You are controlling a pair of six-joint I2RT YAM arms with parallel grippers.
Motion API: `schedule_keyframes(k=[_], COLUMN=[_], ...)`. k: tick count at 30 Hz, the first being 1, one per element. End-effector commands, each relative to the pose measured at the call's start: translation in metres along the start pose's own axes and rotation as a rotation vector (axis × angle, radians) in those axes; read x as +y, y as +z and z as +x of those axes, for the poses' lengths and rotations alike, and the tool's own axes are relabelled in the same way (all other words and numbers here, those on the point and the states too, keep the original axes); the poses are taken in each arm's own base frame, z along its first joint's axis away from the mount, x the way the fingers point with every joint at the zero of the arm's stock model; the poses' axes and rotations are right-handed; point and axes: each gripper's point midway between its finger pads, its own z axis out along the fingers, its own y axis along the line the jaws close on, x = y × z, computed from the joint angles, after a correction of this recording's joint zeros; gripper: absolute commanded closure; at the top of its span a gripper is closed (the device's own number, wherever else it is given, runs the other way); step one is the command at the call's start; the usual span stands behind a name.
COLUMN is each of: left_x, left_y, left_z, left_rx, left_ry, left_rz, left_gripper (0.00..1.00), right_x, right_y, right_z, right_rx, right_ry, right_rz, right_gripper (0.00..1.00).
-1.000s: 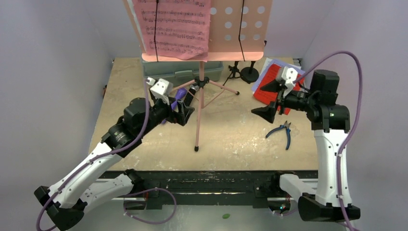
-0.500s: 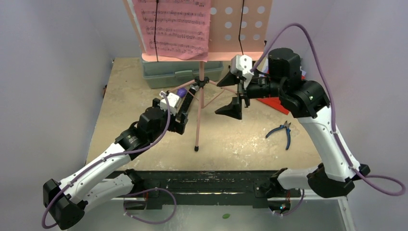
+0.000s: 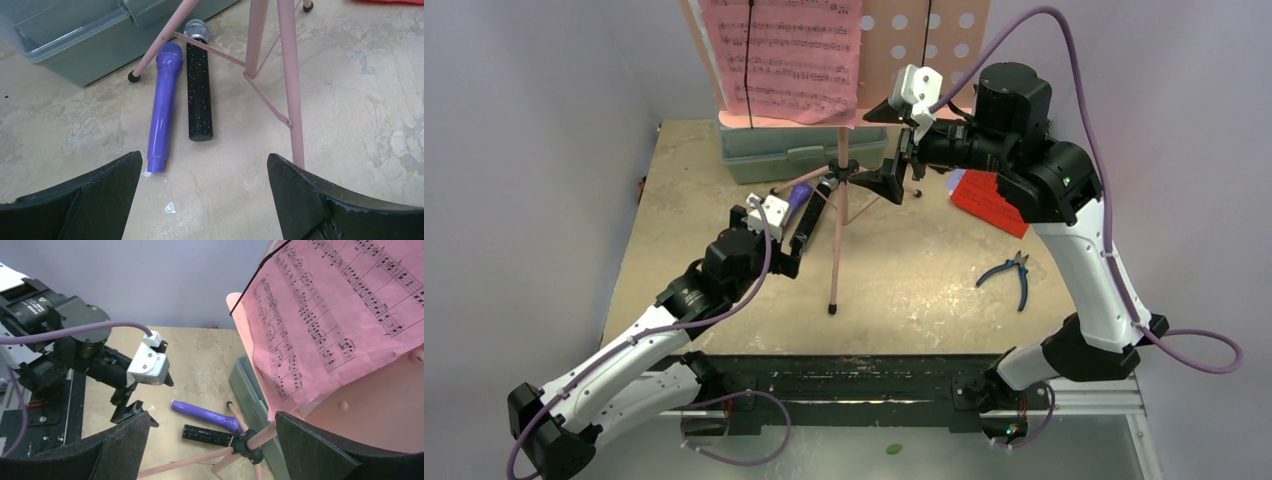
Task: Pack up the instrument practice props
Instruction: Pick up the sheet music from the music stand.
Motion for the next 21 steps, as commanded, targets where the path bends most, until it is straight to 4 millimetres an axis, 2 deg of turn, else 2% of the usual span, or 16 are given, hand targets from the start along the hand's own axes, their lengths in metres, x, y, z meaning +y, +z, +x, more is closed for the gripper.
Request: schedule_keyframes(k=[1,9,21], left_x=[0.008,0.006,0.004], left_y=[-0.005,-0.008,-0.009], left_z=[-0.014,-0.016,-0.018], left_rx=[-0.059,-0.066,-0.074], left_ry=[-0.003,-0.009,-0.011], left_rz=[-0.025,-0.012,0.001], left_gripper=[0.04,0.04,0.04], right_x=[-0.020,-0.043,-0.049], right_y=[0.000,0.007,0.024], right_z=[-0.018,-0.022,-0.021], right_rx=[-0.041,-0.039,-0.059], right_ry=[-0.031,-0.059,-0.023], right_rz=[0.090,0.172,0.158], right_gripper=[0.01,0.01,0.01])
